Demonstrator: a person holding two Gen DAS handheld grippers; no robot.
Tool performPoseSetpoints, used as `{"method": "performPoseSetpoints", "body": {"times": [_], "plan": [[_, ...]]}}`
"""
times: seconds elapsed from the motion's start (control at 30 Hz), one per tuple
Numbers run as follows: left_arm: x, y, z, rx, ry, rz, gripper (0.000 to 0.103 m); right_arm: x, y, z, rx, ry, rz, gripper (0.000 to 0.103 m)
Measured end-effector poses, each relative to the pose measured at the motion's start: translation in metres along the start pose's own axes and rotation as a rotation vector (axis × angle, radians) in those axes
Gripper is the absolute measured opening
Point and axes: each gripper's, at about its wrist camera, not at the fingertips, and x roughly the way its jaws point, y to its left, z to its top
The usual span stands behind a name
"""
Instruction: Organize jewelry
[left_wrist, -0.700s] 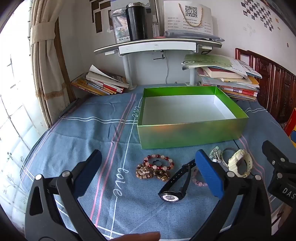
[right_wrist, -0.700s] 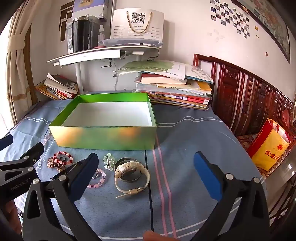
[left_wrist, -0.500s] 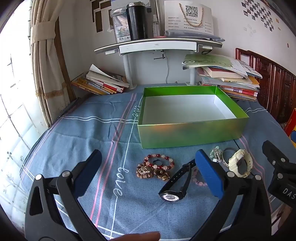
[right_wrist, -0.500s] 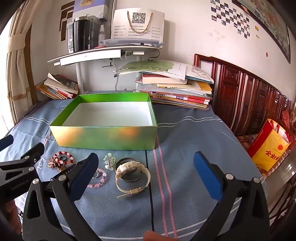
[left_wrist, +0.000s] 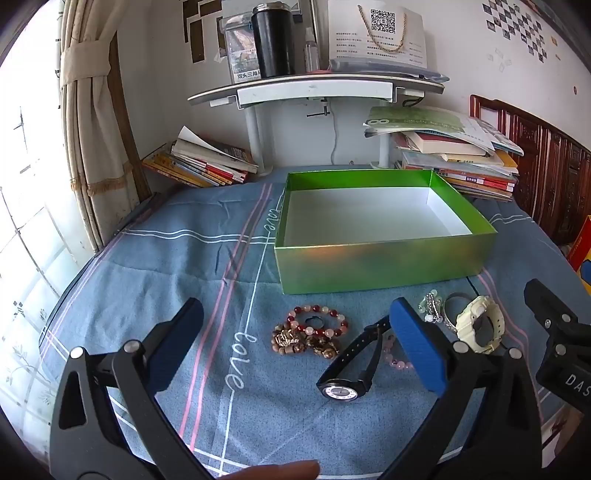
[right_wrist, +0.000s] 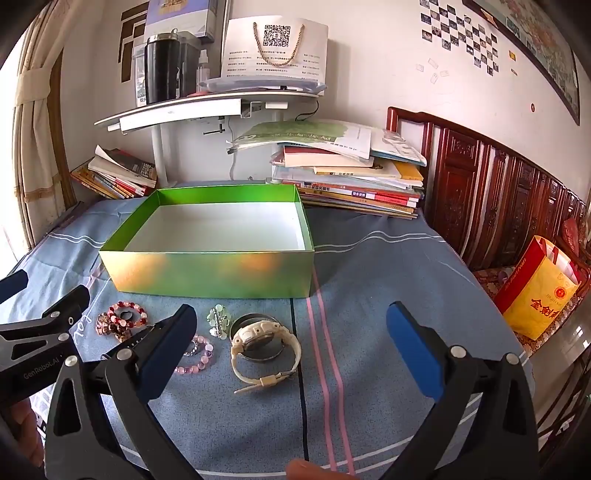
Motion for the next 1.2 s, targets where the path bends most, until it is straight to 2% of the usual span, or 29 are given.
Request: {"method": "performPoseSetpoints", "body": {"times": [1.2], "plan": [[-0.0008,0.0007,0.0002,-0.003,0.004,-0.004,0.1,-0.0041,-0.0021,-0.001,0.005,-0.009,0.001,0.101]]}}
